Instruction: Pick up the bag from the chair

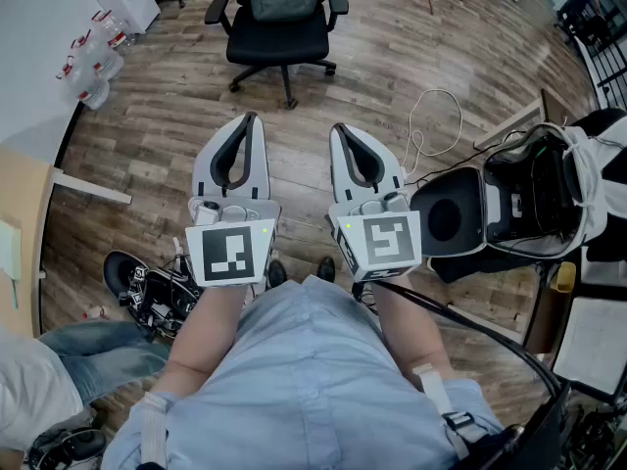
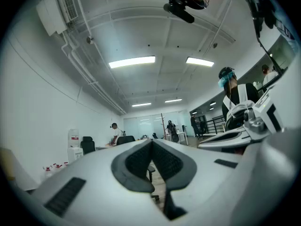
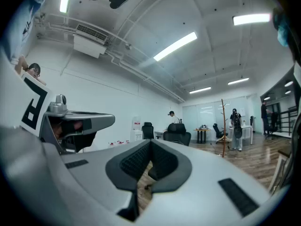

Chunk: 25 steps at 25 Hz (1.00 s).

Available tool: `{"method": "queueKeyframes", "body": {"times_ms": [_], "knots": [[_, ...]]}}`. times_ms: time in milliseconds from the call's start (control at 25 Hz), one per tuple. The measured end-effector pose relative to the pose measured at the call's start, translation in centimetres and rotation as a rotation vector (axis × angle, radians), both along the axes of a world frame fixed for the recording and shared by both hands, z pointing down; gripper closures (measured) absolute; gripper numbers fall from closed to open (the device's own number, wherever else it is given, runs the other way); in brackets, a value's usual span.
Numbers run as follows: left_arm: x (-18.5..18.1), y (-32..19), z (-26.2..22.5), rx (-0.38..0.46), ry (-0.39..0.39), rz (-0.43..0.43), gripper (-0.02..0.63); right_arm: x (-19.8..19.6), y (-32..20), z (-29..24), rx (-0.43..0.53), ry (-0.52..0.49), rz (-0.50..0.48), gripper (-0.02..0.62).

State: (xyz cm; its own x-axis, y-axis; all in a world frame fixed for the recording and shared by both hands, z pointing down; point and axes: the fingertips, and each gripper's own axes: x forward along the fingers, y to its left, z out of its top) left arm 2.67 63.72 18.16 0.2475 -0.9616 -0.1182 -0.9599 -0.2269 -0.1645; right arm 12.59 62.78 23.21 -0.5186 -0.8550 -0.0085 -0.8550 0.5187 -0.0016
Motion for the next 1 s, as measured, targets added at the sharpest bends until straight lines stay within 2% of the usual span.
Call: {"method": "queueKeyframes", "body": {"times_ms": [600,1000], "knots": [[2.8,-0.7,0.8,-0.005,0.005,-0.065,0.604,2.7,-1.4,0.4,-0.005,-0.017,-0.071,0.594],[2.1,-5.1,3.3,-0.039,0.012,-0.089,0.604,2.5,-6.4,3.1,-0.039,-0.001,-0.067,0.594]]}}
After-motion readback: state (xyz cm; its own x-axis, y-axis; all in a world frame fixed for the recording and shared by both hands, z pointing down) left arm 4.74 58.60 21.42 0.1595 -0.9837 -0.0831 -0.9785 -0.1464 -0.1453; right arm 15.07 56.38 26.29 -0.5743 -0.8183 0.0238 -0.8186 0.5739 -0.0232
